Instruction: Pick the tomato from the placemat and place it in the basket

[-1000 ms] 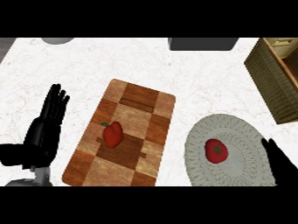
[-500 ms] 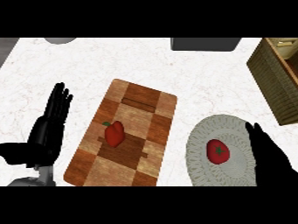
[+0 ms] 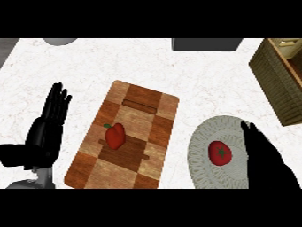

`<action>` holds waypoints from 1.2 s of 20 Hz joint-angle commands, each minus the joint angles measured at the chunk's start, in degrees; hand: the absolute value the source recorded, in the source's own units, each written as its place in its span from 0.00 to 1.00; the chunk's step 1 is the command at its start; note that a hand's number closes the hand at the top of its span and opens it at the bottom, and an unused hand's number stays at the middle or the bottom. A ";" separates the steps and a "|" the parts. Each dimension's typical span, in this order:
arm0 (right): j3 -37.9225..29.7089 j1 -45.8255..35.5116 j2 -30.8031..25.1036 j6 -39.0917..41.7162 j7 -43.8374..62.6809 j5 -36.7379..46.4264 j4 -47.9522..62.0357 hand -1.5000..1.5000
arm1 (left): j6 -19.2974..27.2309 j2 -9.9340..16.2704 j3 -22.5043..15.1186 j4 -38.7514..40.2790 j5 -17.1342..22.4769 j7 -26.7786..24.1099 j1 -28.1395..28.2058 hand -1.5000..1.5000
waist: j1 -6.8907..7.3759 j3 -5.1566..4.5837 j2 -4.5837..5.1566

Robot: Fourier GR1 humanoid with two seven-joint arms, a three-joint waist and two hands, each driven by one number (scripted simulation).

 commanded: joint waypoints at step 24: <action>-2.29 -2.85 0.77 -13.86 -2.40 3.51 19.17 0.00 | -5.23 -3.84 4.06 1.83 -2.75 -1.46 1.31 0.50 | -0.10 0.04 -0.01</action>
